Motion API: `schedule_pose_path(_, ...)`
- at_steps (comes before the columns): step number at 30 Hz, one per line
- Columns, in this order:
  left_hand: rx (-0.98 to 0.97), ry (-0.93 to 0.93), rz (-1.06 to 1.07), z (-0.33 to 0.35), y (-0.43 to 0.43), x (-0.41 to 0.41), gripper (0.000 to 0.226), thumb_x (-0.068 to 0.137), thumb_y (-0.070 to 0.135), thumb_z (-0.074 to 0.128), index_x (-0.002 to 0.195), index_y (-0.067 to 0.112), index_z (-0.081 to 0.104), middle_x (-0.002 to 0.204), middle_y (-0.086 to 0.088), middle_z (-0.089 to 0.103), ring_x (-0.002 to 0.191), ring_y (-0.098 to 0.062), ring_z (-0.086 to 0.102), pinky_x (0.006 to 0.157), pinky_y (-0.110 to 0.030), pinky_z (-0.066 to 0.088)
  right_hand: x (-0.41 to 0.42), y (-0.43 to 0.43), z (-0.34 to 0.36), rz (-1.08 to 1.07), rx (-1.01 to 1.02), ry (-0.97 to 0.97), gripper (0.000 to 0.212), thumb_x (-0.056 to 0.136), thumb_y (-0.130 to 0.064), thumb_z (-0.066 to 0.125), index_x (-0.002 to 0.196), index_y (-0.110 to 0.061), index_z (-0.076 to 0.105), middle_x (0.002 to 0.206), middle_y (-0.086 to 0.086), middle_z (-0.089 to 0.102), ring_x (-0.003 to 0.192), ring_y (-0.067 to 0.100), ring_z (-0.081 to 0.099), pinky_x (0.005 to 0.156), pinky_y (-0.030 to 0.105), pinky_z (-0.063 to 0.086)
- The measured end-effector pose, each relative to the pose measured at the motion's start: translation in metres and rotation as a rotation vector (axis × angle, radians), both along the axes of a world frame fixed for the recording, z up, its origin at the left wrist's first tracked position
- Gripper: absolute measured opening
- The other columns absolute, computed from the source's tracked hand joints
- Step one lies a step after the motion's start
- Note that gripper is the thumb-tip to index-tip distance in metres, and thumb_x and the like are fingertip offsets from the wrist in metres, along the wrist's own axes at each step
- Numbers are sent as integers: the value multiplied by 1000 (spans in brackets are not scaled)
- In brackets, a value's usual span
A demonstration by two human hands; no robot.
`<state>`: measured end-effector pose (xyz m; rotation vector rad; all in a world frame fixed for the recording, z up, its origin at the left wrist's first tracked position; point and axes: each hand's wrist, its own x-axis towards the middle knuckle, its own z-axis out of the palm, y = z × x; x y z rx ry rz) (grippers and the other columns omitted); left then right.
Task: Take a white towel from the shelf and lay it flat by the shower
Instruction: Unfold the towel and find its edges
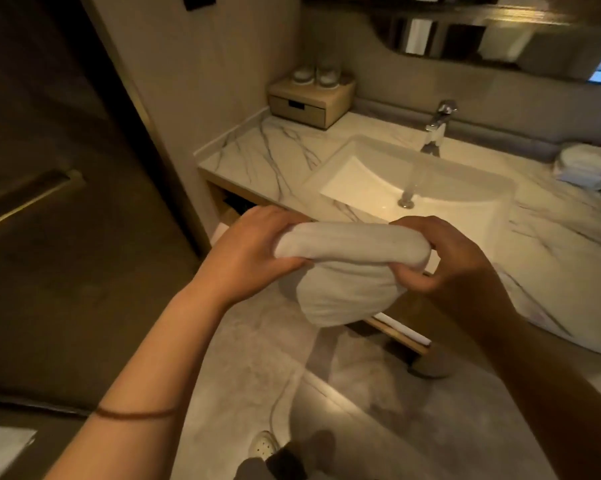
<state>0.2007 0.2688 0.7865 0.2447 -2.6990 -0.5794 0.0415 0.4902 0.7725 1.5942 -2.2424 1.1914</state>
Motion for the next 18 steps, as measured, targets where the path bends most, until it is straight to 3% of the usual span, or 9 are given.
schedule_pose_path(4,-15,-6,-95,4,74,-46,48,77,49,65,119,26,58,109,7,61,99,-9,50,82,-22,36,-24,90,9,-75,29,9,47,75,-10,75,119,-8,58,111,-3,58,101,10,55,87,18,46)
schedule_pose_path(8,-22,6,-163,3,136,-77,47,78,45,68,118,25,58,110,5,62,98,-8,48,77,-8,28,-37,162,17,-172,59,-27,49,75,-9,76,120,-8,58,112,-3,58,100,5,52,87,7,39)
schedule_pose_path(12,-16,28,-187,5,172,-95,52,76,51,66,120,28,54,114,8,61,101,-4,46,77,-7,30,-39,204,21,-265,64,-66,50,74,-13,75,121,-11,58,114,-5,59,101,6,54,88,10,41)
schedule_pose_path(16,12,29,-191,-1,189,-93,49,74,51,68,114,31,49,103,15,56,92,-3,48,69,-20,40,-31,221,13,-292,62,-87,48,74,-13,74,120,-9,59,112,-1,62,100,10,56,87,16,45)
schedule_pose_path(18,47,28,-159,-5,192,-83,49,71,49,71,109,30,47,98,17,52,86,-1,47,67,-18,41,-22,223,7,-285,74,-78,48,75,-13,74,120,-7,58,113,2,62,101,12,57,87,18,45)
